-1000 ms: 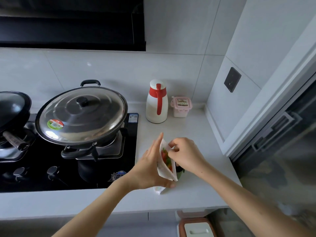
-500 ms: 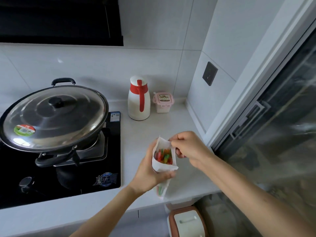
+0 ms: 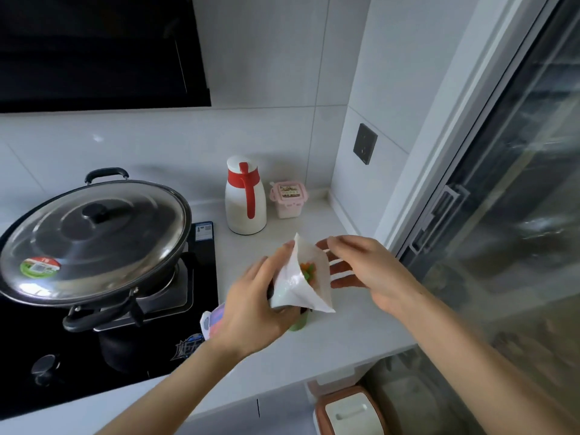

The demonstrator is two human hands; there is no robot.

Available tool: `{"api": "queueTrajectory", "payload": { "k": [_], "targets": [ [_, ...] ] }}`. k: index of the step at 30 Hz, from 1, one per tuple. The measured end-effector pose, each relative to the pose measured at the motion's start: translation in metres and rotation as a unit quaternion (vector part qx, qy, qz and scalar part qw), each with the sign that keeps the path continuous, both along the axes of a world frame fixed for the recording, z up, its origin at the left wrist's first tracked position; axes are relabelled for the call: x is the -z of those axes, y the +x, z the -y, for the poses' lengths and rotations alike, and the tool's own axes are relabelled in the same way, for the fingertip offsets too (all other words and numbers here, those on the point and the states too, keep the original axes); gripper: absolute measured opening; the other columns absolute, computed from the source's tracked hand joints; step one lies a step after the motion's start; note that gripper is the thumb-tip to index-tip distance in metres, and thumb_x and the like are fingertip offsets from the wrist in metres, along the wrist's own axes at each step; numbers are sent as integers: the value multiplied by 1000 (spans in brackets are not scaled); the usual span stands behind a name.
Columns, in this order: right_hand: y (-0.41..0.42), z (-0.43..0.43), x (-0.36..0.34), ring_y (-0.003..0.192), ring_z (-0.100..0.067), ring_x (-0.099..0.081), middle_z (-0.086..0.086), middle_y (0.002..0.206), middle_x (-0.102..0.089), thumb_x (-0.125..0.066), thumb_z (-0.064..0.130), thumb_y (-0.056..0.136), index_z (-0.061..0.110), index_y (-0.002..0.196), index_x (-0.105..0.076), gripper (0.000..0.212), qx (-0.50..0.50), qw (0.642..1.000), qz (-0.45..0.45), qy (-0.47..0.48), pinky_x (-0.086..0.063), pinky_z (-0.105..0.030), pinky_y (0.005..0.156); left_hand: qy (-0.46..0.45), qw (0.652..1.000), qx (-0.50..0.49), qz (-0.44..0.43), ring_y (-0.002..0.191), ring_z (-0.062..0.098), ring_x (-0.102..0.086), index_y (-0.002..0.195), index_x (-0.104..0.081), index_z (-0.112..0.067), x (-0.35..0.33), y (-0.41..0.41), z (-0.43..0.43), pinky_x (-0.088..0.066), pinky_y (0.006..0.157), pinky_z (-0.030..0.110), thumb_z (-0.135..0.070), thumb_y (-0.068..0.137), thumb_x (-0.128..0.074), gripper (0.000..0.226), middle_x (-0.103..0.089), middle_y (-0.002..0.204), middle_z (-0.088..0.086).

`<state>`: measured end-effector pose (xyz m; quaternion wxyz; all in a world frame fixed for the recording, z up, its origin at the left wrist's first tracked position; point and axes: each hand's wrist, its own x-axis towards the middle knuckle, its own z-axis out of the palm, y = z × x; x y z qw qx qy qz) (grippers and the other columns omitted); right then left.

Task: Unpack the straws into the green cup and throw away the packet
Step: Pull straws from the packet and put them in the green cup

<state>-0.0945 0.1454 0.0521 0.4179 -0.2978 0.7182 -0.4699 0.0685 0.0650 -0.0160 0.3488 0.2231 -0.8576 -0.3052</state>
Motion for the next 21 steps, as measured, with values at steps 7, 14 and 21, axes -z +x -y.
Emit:
{"api": "queueTrajectory", "payload": {
  "k": [7,14,21],
  "targets": [
    [-31,17,10,69,-26,-64,-10,71,-70,-43,39,96,7,90,-66,39,79,928,357,-76,-51,-36,65,-326,929,-9,174,73,26,-52,135,-32,-29,-58,-36,36,-48,66,38,-17,55,-69,89,-57,84,4],
    [-54,56,44,115,-42,-53,-27,119,-60,-40,34,98,0,121,-55,44,64,813,571,-88,-44,-56,91,-534,736,9,415,100,35,-47,140,-5,-33,-83,-73,75,-36,92,49,-23,70,-63,91,-51,114,16],
    [-53,102,77,105,-39,-61,-20,106,-70,-53,17,92,6,114,-65,28,31,758,650,-38,-56,-60,69,-566,616,59,545,103,36,-43,140,-4,-28,-71,-100,93,-28,95,58,-30,76,-63,88,-43,117,21]
  ]
}}
